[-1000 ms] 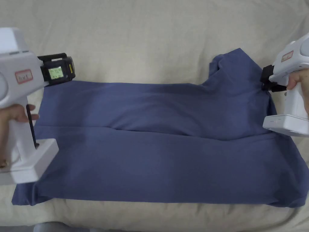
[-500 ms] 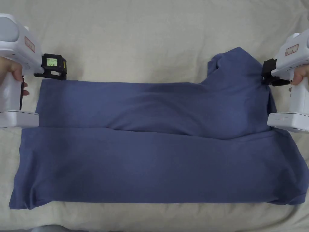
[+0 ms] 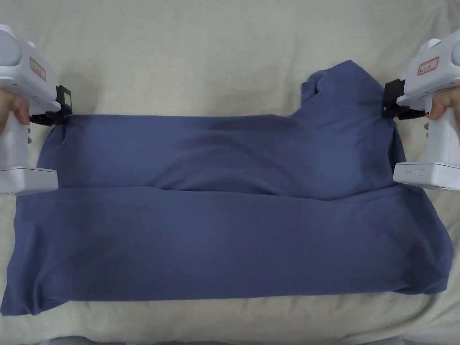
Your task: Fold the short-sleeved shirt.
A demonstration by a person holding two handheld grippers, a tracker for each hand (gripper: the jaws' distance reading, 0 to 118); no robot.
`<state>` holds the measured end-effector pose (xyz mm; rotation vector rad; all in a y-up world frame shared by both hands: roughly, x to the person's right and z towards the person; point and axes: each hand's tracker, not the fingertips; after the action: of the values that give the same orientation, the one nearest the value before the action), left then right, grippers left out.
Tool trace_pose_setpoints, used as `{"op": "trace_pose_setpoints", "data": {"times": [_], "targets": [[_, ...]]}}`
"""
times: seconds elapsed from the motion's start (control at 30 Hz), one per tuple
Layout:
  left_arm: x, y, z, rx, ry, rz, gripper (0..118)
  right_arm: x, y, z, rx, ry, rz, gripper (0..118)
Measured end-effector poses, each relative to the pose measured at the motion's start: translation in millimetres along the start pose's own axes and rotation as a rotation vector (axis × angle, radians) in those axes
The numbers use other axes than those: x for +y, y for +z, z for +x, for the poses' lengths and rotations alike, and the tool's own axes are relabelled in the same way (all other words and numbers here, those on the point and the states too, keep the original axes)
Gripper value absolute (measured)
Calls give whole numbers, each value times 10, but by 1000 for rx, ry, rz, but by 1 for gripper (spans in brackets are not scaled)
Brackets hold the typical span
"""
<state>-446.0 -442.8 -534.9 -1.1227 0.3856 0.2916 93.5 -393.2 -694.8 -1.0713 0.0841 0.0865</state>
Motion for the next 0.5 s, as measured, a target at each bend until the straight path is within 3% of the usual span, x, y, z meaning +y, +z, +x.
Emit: {"op": "trace_pose_setpoints", "data": {"times": [0.2, 0.5], "targets": [[-155, 565, -258, -173, 151, 190, 0, -24, 344, 121, 53, -12, 60, 2], [-662, 1399, -663, -240, 213, 338, 0, -414, 1130, 430, 114, -72, 165, 2]]}}
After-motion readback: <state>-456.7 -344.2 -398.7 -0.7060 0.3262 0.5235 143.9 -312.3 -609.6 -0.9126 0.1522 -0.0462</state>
